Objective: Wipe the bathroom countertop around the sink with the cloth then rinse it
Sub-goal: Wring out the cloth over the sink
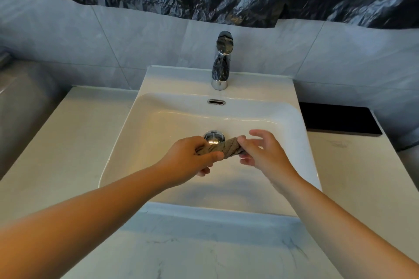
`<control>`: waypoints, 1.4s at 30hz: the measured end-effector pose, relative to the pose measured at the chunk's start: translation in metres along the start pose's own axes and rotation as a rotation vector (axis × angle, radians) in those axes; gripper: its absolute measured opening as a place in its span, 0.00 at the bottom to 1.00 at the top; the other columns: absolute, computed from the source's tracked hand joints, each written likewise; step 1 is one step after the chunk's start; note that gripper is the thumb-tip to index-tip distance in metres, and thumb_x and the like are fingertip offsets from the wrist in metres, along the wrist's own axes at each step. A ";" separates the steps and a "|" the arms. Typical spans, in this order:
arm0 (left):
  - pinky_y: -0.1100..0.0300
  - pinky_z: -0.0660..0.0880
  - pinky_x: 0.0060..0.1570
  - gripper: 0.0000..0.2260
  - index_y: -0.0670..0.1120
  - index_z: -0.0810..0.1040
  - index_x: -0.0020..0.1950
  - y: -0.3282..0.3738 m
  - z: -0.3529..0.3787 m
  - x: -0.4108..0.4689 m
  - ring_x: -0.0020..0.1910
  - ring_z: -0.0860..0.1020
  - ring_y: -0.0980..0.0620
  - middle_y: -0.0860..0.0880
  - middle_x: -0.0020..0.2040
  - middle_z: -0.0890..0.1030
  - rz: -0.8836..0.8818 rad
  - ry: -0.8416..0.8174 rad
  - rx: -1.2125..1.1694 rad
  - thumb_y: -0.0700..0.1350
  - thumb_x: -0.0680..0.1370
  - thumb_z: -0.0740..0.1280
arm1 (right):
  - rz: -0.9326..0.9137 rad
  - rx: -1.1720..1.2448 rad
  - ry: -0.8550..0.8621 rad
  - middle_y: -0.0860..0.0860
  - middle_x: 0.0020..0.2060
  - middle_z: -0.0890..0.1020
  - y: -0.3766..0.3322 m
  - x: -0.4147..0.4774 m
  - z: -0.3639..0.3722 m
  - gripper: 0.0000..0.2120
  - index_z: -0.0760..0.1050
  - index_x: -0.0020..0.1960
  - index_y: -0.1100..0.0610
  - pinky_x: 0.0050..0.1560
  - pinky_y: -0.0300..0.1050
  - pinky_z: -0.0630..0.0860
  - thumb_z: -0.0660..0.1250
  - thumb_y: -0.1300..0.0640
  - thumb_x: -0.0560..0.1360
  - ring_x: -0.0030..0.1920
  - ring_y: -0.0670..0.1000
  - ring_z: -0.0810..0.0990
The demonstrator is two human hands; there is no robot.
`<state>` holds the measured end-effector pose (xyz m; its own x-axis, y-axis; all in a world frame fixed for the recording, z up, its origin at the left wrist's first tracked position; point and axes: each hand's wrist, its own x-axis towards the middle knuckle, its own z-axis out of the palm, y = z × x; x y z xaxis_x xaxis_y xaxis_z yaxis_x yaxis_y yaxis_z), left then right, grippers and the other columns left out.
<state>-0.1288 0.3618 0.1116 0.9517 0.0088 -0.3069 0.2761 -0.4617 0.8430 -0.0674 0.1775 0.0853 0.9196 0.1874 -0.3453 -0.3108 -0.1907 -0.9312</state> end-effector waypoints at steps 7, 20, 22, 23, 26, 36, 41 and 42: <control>0.63 0.75 0.38 0.10 0.49 0.79 0.45 -0.008 0.011 -0.020 0.37 0.78 0.53 0.48 0.38 0.79 -0.018 0.096 0.025 0.55 0.73 0.70 | 0.272 0.600 -0.116 0.58 0.42 0.83 0.003 -0.023 0.011 0.08 0.78 0.47 0.64 0.48 0.45 0.81 0.68 0.58 0.75 0.47 0.53 0.82; 0.60 0.75 0.37 0.08 0.49 0.79 0.45 -0.026 -0.031 -0.060 0.37 0.77 0.50 0.48 0.37 0.80 -0.061 0.260 -0.197 0.52 0.77 0.66 | 0.332 0.587 -0.363 0.58 0.52 0.83 -0.017 -0.040 0.054 0.22 0.75 0.60 0.67 0.58 0.50 0.78 0.71 0.55 0.71 0.52 0.53 0.83; 0.65 0.72 0.31 0.07 0.51 0.79 0.45 -0.028 -0.044 -0.069 0.34 0.76 0.55 0.51 0.36 0.79 -0.014 0.298 -0.181 0.52 0.77 0.65 | 0.395 0.588 -0.366 0.59 0.52 0.83 -0.019 -0.047 0.074 0.16 0.78 0.57 0.65 0.55 0.48 0.79 0.69 0.55 0.74 0.51 0.53 0.83; 0.63 0.73 0.32 0.06 0.51 0.79 0.46 -0.033 -0.051 -0.074 0.35 0.78 0.55 0.51 0.37 0.81 0.001 0.300 -0.162 0.52 0.77 0.65 | 0.394 0.608 -0.336 0.59 0.51 0.84 -0.021 -0.050 0.084 0.13 0.78 0.55 0.64 0.51 0.46 0.81 0.68 0.57 0.74 0.49 0.52 0.84; 0.57 0.78 0.38 0.05 0.53 0.77 0.48 -0.046 -0.076 -0.093 0.37 0.81 0.51 0.49 0.40 0.83 -0.012 0.288 -0.163 0.52 0.78 0.64 | 0.239 0.627 -0.264 0.56 0.50 0.84 -0.024 -0.058 0.119 0.09 0.78 0.55 0.61 0.47 0.43 0.81 0.65 0.62 0.76 0.48 0.51 0.83; 0.54 0.79 0.51 0.13 0.44 0.81 0.54 -0.120 -0.163 -0.161 0.49 0.82 0.47 0.43 0.50 0.83 -0.165 0.126 -0.568 0.51 0.76 0.67 | -0.170 0.399 -0.255 0.59 0.50 0.83 -0.039 -0.110 0.246 0.11 0.77 0.57 0.62 0.52 0.49 0.78 0.64 0.63 0.76 0.52 0.57 0.82; 0.55 0.74 0.39 0.10 0.46 0.79 0.49 -0.146 -0.197 -0.189 0.37 0.76 0.51 0.45 0.41 0.80 -0.033 0.185 -0.337 0.51 0.78 0.64 | -0.204 0.378 -0.107 0.56 0.49 0.84 -0.038 -0.130 0.306 0.09 0.80 0.55 0.59 0.53 0.48 0.79 0.67 0.60 0.75 0.51 0.55 0.83; 0.58 0.72 0.35 0.07 0.47 0.77 0.48 -0.150 -0.201 -0.192 0.34 0.75 0.53 0.46 0.38 0.79 -0.013 0.270 -0.294 0.50 0.79 0.64 | -0.149 0.442 -0.094 0.56 0.49 0.84 -0.035 -0.134 0.319 0.09 0.80 0.54 0.59 0.51 0.46 0.79 0.66 0.58 0.76 0.50 0.54 0.83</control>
<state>-0.3264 0.6076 0.1327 0.9380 0.2640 -0.2245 0.2781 -0.1869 0.9422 -0.2565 0.4662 0.1269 0.9426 0.2715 -0.1941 -0.2680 0.2691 -0.9251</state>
